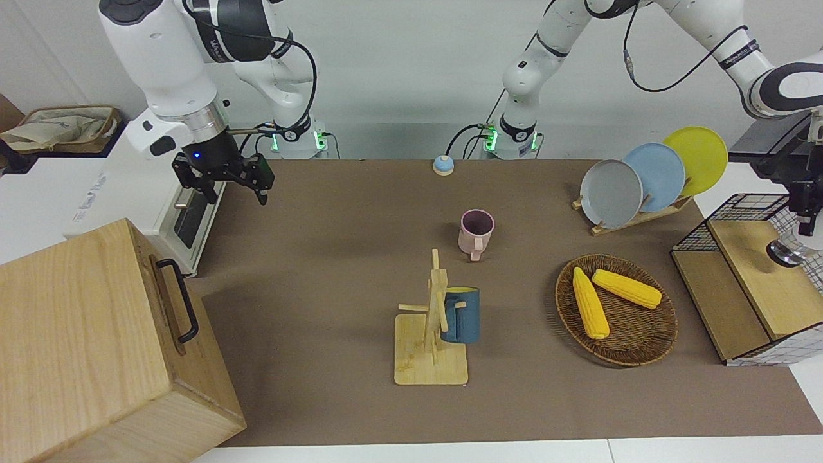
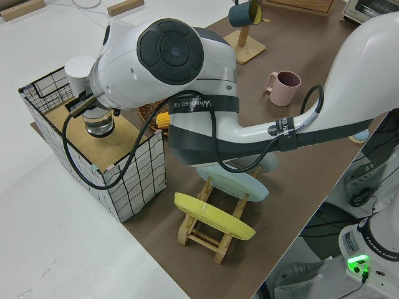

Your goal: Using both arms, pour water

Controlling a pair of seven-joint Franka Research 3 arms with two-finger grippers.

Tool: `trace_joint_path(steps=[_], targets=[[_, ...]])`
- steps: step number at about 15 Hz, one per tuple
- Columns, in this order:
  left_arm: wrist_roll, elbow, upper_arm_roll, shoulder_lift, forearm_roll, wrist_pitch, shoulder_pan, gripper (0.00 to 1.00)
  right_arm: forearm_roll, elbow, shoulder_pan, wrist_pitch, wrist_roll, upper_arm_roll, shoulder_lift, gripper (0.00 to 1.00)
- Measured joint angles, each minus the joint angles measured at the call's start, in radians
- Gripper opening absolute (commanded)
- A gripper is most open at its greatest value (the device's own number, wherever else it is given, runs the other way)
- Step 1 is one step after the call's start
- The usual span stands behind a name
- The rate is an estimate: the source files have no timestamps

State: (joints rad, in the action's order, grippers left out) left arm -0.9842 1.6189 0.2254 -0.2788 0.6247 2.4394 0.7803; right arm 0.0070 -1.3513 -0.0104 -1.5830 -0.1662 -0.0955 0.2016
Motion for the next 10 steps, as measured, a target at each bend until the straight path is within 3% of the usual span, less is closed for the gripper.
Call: trace_joint_path(steps=[10], targets=[[-0.048,0.002,0.001,-0.044,0.036,0.031,0.0,0.0,0.0,0.0,0.0,0.0,0.0,0.0,0.0,0.992]])
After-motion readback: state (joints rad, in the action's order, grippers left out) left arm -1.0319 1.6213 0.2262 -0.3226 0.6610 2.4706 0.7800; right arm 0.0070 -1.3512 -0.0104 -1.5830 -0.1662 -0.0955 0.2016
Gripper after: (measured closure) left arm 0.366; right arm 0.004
